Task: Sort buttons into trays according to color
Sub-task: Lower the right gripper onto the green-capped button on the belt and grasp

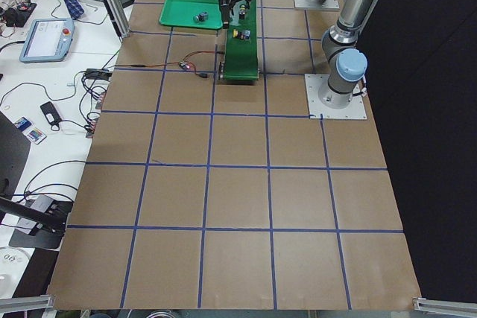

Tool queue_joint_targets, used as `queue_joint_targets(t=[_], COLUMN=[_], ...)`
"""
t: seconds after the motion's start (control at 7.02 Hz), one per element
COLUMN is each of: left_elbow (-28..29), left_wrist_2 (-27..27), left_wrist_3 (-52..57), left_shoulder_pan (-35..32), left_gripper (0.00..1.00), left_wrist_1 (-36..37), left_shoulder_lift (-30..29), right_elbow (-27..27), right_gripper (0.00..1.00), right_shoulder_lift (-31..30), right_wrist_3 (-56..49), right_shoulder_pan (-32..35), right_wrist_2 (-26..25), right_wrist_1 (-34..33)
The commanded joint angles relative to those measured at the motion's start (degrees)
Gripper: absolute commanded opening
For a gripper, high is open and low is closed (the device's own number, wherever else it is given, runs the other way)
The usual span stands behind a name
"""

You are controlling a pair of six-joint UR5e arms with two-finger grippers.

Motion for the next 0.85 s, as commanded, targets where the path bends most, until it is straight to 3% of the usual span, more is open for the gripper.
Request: queue_joint_targets(t=[0.0, 0.14, 0.57, 0.71], left_elbow=[0.1, 0.0, 0.1, 0.0], left_wrist_2=[-0.1, 0.0, 0.0, 0.0], left_wrist_3=[0.0, 0.0, 0.0, 0.0], left_shoulder_pan=[0.0, 0.0, 0.0, 0.0], left_gripper=[1.00, 1.00, 1.00, 1.00], left_wrist_1=[0.1, 0.0, 0.1, 0.1], left_shoulder_lift=[-0.1, 0.0, 0.0, 0.1], right_elbow=[0.0, -0.2, -2.7, -3.1], right_gripper=[0.16, 0.00, 0.00, 0.00], right_shoulder_lift=[0.5, 0.6, -4.0, -5.4], right_wrist_3=[-0.5, -0.7, -15.5, -30.3], right_shoulder_pan=[0.3, 0.3, -0.7, -1.5], right_wrist_2=[-0.6, -0.5, -3.1, -2.8], right_wrist_1=[0.0, 0.0, 0.0, -1.3])
